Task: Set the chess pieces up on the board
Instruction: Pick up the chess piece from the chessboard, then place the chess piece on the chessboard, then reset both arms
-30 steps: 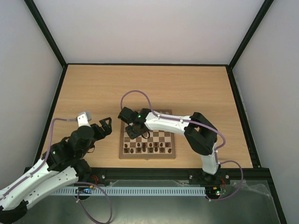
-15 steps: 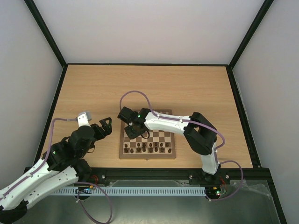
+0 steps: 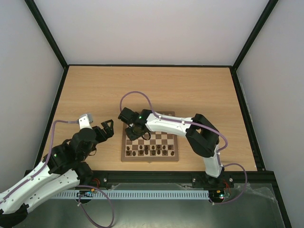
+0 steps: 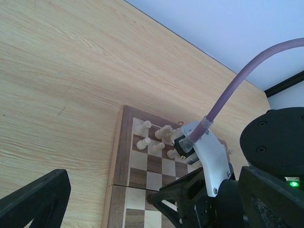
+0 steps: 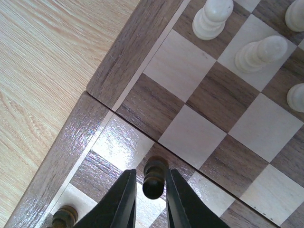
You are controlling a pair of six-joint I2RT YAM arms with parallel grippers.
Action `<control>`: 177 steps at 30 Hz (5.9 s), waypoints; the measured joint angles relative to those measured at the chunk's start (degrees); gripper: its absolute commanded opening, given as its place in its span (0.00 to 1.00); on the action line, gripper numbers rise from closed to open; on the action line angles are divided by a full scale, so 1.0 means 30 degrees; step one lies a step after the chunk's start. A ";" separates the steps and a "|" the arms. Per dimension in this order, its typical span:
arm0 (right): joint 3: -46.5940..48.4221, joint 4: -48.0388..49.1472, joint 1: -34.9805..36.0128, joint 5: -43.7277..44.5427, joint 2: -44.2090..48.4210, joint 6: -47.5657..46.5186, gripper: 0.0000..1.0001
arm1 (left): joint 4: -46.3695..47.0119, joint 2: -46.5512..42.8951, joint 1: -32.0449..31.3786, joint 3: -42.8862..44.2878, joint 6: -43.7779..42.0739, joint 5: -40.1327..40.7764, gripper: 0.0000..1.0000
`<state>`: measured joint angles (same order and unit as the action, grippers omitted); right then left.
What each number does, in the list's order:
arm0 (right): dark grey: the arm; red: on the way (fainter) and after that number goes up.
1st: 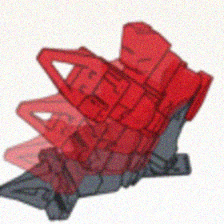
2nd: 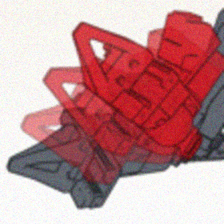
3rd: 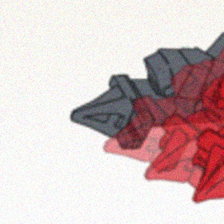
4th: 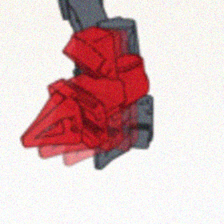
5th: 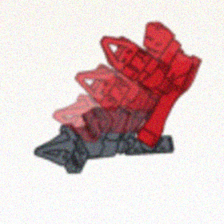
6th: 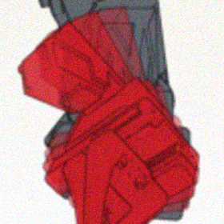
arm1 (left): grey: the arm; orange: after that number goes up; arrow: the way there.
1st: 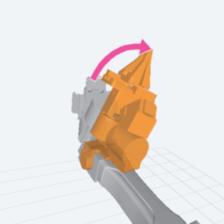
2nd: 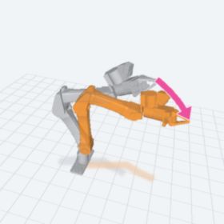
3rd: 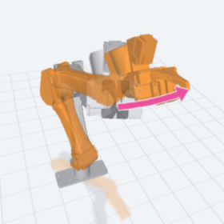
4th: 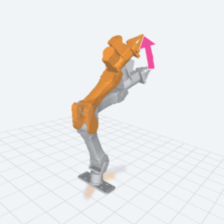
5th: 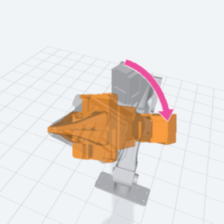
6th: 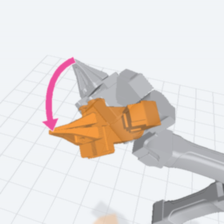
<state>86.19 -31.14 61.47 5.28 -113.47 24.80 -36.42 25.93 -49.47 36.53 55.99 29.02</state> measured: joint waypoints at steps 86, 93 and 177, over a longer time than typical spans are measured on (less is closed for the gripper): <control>-0.2448 -0.1173 0.2069 0.2907 0.5697 0.1887 0.99 | 0.1770 0.1486 0.0000 -0.0044 -0.1129 0.0612 0.99; -0.5202 0.0007 -0.2244 0.5501 1.2291 0.1654 0.99 | 0.4080 0.2805 0.0000 -0.0321 -0.2186 0.2514 1.00; -2.4727 3.3354 -1.9292 0.3577 0.8961 -0.4772 0.99 | 3.4250 2.0371 1.6094 -0.7206 -1.6888 -0.5493 1.00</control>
<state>12.01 68.93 3.60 16.01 -86.59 10.48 66.32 87.05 -1.19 14.92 5.32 12.53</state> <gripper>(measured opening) 0.986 0.996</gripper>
